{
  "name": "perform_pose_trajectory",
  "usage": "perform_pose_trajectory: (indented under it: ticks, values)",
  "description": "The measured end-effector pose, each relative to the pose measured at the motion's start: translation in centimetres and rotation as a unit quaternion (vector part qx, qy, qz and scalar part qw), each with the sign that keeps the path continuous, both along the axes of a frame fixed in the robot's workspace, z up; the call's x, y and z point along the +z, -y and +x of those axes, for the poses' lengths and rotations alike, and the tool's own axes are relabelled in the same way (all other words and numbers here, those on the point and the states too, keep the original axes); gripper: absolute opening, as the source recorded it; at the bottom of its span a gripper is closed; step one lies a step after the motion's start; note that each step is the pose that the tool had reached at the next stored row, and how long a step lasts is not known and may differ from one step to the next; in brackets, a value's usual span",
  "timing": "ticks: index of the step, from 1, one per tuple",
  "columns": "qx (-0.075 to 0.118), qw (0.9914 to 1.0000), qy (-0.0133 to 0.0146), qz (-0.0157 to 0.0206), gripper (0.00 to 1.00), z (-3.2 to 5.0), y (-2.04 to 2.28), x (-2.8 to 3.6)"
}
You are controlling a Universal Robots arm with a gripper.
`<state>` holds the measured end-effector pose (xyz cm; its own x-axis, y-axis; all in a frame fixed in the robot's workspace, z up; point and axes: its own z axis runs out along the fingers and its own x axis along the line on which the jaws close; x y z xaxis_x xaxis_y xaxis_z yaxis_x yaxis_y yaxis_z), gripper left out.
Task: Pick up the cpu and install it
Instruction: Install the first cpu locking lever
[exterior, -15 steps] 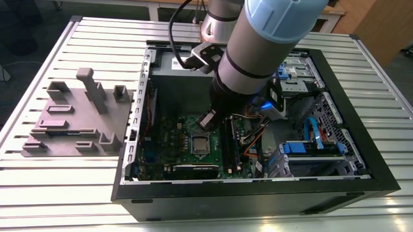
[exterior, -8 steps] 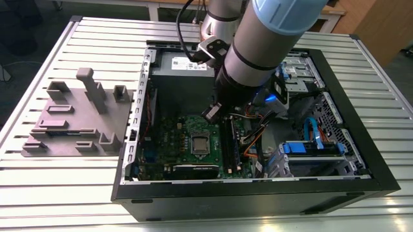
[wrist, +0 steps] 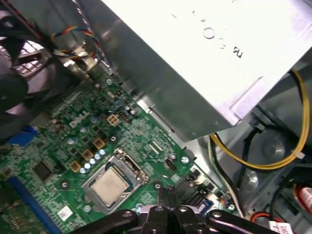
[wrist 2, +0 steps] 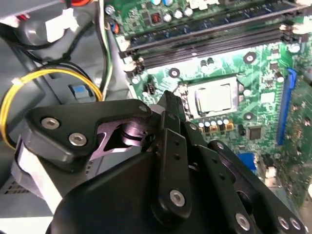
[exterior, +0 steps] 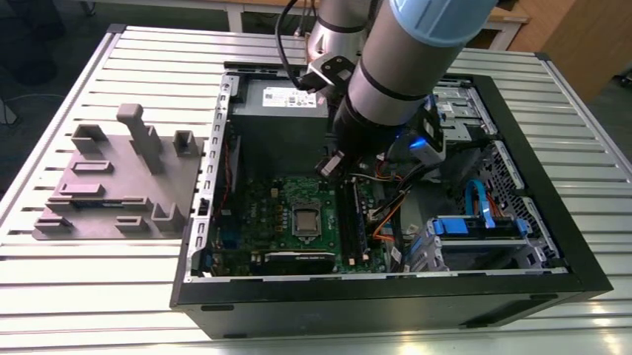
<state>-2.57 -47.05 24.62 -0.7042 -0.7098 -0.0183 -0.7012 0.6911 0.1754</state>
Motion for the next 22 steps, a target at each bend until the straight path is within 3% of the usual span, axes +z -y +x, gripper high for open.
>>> perform_pose_trajectory:
  ticks: [2,4,10,13,18,20,22]
  values:
    - [0.000,0.99998,0.0069,0.0009,0.11,0.00,-0.21,-0.01]
    - [0.005,0.99995,0.0092,0.0011,0.11,0.00,-0.38,-0.07]
    - [0.029,0.99952,0.0102,0.0017,0.11,-0.01,-0.81,-0.56]
    - [0.030,0.99945,0.0107,0.0069,0.11,-0.01,-1.10,-0.87]
    - [0.037,0.99911,0.0115,0.0165,0.11,-0.40,-1.23,-1.42]
    - [0.041,0.99890,0.0118,0.0188,0.11,-0.49,-1.24,-1.55]
    - [0.046,0.99870,0.0122,0.0190,0.11,-0.55,-1.24,-1.55]
